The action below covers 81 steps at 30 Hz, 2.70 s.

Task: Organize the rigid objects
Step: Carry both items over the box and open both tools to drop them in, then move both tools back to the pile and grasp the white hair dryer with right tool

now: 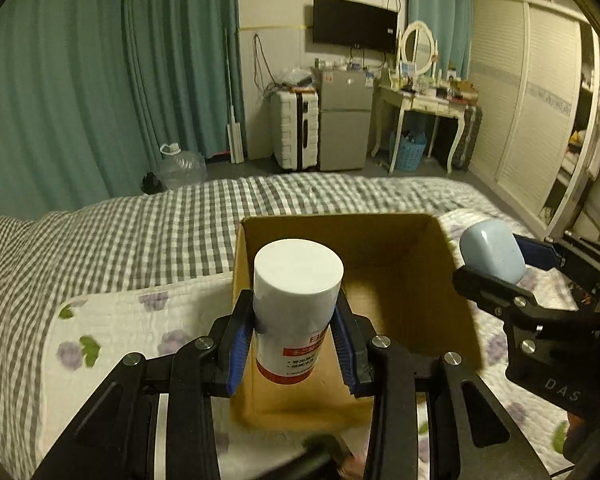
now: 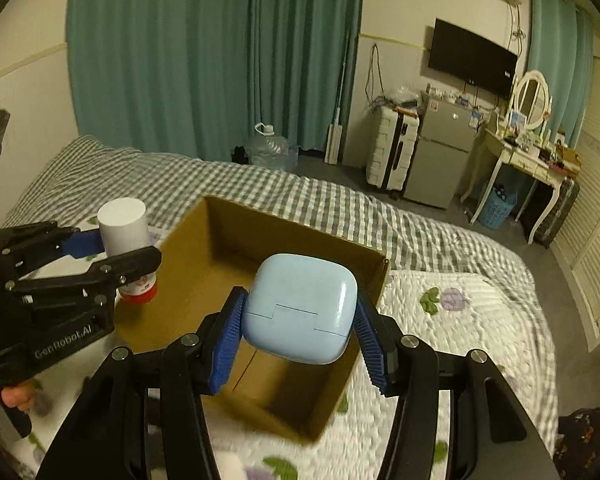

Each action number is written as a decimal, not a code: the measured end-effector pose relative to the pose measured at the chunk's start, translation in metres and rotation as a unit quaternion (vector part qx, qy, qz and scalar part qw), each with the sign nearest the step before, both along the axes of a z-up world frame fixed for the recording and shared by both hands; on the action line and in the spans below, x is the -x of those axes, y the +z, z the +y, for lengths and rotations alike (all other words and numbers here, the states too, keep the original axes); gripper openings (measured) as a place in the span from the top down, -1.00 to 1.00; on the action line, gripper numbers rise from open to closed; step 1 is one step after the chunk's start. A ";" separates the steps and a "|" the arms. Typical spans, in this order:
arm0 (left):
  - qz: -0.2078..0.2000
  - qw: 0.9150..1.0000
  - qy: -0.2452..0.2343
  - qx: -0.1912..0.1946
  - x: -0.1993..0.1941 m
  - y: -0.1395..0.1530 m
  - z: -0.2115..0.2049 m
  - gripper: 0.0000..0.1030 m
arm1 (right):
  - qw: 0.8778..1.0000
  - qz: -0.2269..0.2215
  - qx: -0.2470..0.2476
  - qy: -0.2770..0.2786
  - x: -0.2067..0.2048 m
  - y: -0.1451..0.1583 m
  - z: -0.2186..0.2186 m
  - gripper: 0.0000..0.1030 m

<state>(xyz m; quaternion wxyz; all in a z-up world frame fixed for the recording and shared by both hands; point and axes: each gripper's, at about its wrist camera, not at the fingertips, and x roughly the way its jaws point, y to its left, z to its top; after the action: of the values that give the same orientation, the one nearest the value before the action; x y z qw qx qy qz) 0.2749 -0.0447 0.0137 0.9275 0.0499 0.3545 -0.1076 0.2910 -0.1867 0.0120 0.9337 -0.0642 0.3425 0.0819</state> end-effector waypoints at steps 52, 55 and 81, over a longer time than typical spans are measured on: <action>-0.103 0.994 0.033 0.004 0.212 0.081 0.075 -0.46 | 0.998 -0.040 0.010 -0.045 0.207 0.060 0.037 -0.92; -0.094 0.994 0.053 -0.012 0.218 0.053 0.082 -0.46 | 0.999 -0.008 0.006 -0.045 0.212 0.028 0.045 -0.92; 0.078 0.993 0.083 -0.035 0.172 -0.135 0.131 -0.46 | 0.966 0.247 -0.044 -0.062 0.135 -0.192 0.106 -0.79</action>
<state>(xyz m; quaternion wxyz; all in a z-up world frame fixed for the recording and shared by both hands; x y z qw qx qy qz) 0.1030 0.0867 -0.1211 0.9005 0.0446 0.4320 -0.0214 0.1561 -0.0812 -0.1796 0.8254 0.0207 0.5617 0.0525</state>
